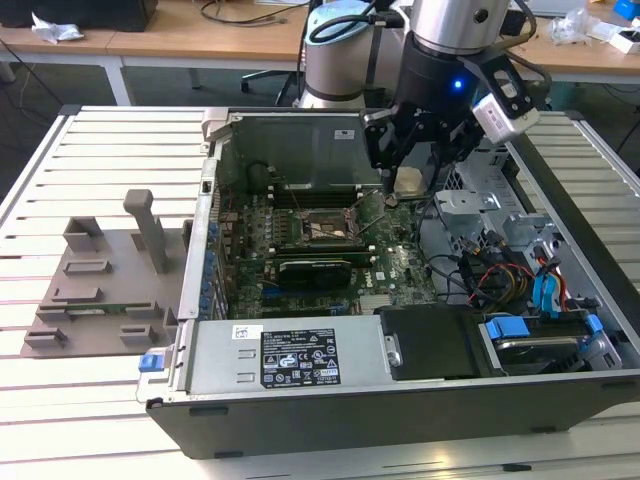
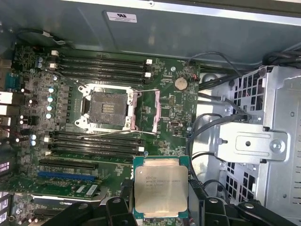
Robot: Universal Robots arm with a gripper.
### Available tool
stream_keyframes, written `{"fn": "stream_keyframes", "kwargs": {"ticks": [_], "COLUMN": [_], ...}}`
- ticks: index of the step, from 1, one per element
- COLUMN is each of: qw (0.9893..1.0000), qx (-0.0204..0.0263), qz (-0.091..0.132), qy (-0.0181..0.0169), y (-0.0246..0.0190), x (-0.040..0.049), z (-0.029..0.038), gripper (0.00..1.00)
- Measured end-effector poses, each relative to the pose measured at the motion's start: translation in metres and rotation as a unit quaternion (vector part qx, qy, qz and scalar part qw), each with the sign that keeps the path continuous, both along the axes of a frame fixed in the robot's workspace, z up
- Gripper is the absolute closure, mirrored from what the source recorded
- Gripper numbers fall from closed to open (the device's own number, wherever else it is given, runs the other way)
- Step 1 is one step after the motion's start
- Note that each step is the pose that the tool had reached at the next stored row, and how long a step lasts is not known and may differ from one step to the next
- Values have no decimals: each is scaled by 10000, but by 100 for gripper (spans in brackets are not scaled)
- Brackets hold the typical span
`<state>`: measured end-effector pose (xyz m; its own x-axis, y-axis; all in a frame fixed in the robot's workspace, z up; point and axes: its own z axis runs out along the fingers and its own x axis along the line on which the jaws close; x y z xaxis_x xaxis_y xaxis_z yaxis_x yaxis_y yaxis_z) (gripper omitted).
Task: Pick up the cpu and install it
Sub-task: 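Pick up the cpu and move it towards the insertion slot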
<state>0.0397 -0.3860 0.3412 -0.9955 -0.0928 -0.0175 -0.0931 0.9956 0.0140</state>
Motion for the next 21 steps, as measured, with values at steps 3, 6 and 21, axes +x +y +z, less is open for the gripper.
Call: {"fn": "stream_keyframes", "kwargs": {"ticks": [3, 6, 21], "qw": [10000, 10000, 10000], "qx": [0, 0, 0], "qz": [0, 0, 0], "qy": [0, 0, 0], "y": [1, 2, 7], "x": [-4, -7, -27], "z": [-25, -51, -199], "gripper": [45, 45, 45]}}
